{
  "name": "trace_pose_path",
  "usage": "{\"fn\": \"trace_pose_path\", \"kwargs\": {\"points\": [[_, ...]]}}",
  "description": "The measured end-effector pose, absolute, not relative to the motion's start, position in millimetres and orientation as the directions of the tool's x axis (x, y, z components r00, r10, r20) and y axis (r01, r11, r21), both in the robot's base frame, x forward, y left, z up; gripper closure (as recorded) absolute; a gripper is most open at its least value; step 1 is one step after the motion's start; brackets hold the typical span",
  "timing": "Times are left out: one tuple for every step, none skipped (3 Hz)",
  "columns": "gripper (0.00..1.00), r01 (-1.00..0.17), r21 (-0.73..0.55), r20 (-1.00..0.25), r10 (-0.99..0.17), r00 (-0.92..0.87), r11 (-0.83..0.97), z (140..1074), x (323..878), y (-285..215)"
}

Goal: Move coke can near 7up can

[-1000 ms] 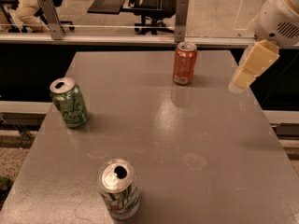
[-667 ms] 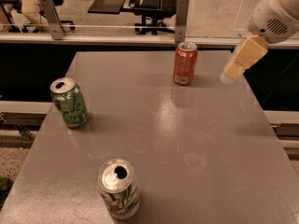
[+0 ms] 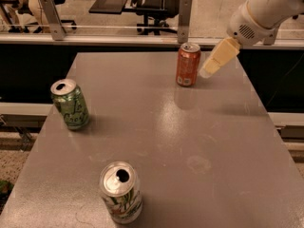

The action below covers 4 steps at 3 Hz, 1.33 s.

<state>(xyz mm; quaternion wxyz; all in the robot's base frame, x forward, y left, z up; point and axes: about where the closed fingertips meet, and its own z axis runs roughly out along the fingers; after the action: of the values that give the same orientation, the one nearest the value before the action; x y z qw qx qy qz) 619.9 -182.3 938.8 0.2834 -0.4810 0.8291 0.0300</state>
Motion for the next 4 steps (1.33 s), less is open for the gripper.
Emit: {"fn": "trace_pose_path", "kwargs": {"points": [[0.00, -0.813, -0.206, -0.514, -0.767, -0.384, 0.545, 920, 646, -164], [0.00, -0.816, -0.181, -0.524, -0.756, -0.392, 0.549, 905, 662, -150], [0.00, -0.827, -0.157, -0.535, -0.751, -0.388, 0.539, 895, 670, -137], [0.18, -0.838, -0.138, -0.549, -0.745, -0.379, 0.528, 892, 670, -127]]}}
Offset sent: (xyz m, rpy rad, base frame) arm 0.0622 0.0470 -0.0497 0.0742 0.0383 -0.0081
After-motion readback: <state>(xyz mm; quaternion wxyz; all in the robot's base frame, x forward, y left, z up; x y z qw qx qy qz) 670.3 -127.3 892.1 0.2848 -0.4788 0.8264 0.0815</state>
